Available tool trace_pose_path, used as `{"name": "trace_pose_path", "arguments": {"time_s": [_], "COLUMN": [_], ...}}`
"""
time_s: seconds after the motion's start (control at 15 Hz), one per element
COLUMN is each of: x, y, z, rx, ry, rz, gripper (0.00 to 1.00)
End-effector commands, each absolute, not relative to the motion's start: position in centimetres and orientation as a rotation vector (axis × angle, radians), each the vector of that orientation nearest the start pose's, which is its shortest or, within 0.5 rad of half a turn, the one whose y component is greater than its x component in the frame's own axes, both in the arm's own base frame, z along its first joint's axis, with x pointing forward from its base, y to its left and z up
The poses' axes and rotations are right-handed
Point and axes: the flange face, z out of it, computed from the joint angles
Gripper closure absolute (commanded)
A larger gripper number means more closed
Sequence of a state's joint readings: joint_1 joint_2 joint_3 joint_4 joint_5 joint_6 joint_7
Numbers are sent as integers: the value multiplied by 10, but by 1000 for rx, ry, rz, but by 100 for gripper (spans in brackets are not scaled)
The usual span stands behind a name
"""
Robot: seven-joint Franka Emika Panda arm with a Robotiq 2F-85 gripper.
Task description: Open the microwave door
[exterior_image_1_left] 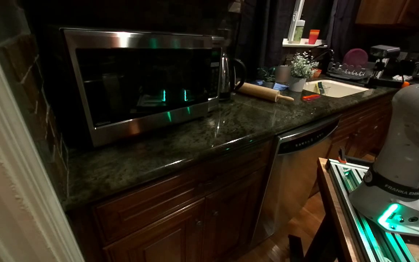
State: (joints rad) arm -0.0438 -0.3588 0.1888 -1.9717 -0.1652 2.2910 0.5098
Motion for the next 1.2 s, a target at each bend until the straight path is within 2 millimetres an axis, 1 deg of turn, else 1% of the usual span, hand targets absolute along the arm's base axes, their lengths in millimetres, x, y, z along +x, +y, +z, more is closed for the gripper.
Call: {"name": "trace_pose_path", "arguments": {"time_s": [0.0, 0.13, 0.2, 0.4, 0.6, 0.67, 0.87, 1.13], "x": [502, 510, 515, 531, 543, 548, 557, 568], "y": [62, 49, 43, 24, 12, 10, 6, -4], "z": [692, 689, 686, 674, 656, 647, 629, 614], "rx": [-2804, -2748, -2729, -2723, -2785, -2823, -2890, -2950], "ry": [647, 743, 781, 857, 899, 901, 874, 865], "rz": [-1255, -1374, -1433, -1584, -1664, -1663, -1698, -1674], "gripper": [79, 94, 99, 100, 100, 100, 100, 100]}}
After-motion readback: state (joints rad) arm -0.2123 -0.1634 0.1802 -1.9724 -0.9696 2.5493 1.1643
